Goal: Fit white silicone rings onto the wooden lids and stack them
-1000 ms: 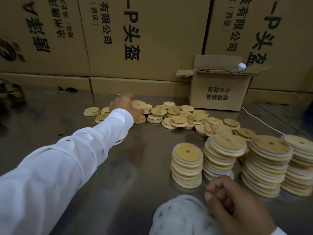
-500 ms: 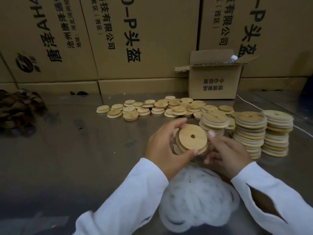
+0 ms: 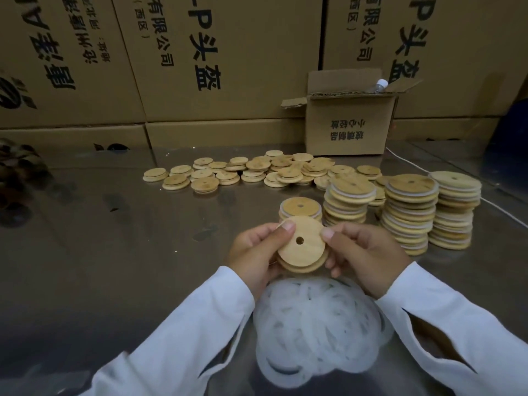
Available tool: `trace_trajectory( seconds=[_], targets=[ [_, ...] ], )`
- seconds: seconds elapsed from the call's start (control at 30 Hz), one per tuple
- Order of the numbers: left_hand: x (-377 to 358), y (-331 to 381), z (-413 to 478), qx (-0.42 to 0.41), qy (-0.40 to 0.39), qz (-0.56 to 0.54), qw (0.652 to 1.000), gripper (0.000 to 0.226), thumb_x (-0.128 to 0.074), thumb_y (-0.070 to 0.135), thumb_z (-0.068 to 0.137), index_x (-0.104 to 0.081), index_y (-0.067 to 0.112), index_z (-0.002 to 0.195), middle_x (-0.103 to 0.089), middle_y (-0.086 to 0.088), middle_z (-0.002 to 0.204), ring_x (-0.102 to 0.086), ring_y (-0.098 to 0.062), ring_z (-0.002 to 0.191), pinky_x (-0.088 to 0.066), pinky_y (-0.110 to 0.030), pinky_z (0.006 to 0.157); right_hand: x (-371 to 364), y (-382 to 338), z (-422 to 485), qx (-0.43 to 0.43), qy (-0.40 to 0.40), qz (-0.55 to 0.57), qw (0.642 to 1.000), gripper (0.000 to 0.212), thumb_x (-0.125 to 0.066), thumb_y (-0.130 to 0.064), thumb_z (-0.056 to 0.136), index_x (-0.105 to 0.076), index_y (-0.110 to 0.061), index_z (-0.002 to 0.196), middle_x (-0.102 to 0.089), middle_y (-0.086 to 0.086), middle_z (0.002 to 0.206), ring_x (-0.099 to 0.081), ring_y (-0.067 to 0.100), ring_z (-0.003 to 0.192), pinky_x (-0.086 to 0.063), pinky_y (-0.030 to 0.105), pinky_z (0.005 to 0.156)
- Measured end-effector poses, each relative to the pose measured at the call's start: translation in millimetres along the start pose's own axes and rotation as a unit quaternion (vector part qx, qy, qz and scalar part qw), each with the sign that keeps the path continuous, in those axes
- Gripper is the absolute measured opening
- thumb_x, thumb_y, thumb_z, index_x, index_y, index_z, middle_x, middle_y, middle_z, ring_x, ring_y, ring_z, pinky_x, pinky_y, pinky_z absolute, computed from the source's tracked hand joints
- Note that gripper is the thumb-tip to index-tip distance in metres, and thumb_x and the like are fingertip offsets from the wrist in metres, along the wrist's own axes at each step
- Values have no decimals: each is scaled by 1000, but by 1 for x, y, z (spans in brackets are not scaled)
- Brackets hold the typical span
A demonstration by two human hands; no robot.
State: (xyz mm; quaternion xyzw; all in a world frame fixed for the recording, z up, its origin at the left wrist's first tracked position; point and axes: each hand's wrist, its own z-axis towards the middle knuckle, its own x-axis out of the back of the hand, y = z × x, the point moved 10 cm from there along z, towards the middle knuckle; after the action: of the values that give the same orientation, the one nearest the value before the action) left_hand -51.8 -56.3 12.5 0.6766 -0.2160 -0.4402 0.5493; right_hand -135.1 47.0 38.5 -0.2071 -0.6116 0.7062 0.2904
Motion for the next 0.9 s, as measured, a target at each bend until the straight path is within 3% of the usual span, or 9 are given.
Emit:
trace_trajectory(
  seconds=[0.1, 0.23, 0.33, 0.47, 0.67, 0.73, 0.83, 0.9],
  targets=[
    [8, 1, 5, -1, 27, -26, 999, 16, -63, 19, 75, -67, 5, 81, -70, -7, 69, -67, -15, 63, -56, -27, 56, 0, -7, -2, 13, -34, -42, 998, 30, -62, -44, 63, -63, -15, 70, -60, 2, 53, -53, 12, 46, -45, 19, 50],
    [18, 0, 8, 11, 54, -40, 998, 16, -59, 19, 84, -68, 7, 87, -69, -8, 78, -66, -19, 75, -57, -38, 72, 1, 1, -6, 1, -126, -237, 963, 15, -74, -21, 70, -64, -21, 80, -60, 1, 65, -53, 11, 60, -46, 24, 63],
    [18, -1, 9, 8, 53, -35, 998, 14, -60, 20, 84, -69, 10, 86, -71, -6, 76, -68, -17, 71, -59, -35, 68, -5, 10, -13, -30, -203, -274, 940, 14, -77, -14, 68, -69, -24, 73, -58, -6, 60, -49, 2, 55, -42, 15, 57],
    [13, -2, 7, 2, 42, -41, 998, 13, -60, 20, 82, -70, 11, 82, -72, -6, 74, -70, -16, 69, -59, -33, 61, -6, 14, -12, -31, -219, -300, 928, 15, -79, -19, 66, -71, -31, 68, -58, -8, 62, -48, -3, 54, -41, 12, 56],
    [12, -4, 5, 15, 38, -53, 998, 18, -51, 22, 91, -62, 8, 90, -67, -18, 95, -69, -34, 82, -57, -39, 56, -9, 3, -11, 5, -216, -270, 938, 13, -80, -21, 62, -71, -30, 63, -62, -4, 63, -52, 3, 59, -45, 16, 59],
    [10, -5, 4, 22, 33, -57, 998, 20, -49, 23, 92, -59, 6, 94, -68, -20, 89, -70, -36, 73, -57, -38, 52, -12, -8, -12, 21, -217, -203, 955, 10, -80, -27, 57, -72, -26, 62, -64, 1, 64, -55, 11, 61, -48, 22, 62],
    [7, -6, 3, 27, 28, -55, 998, 21, -47, 20, 94, -58, 3, 98, -66, -22, 88, -70, -31, 65, -57, -38, 51, -15, -24, -12, 48, -203, -83, 975, 8, -79, -21, 60, -72, -22, 62, -65, -1, 59, -57, 5, 57, -47, 16, 58],
    [4, -8, 1, 33, 22, -46, 998, 20, -46, 16, 94, -58, 1, 96, -66, -21, 86, -69, -29, 67, -58, -39, 52, -11, -29, -8, 57, -149, -13, 987, 8, -78, -17, 60, -71, -20, 61, -65, -3, 58, -59, 3, 55, -47, 13, 55]
  ],
)
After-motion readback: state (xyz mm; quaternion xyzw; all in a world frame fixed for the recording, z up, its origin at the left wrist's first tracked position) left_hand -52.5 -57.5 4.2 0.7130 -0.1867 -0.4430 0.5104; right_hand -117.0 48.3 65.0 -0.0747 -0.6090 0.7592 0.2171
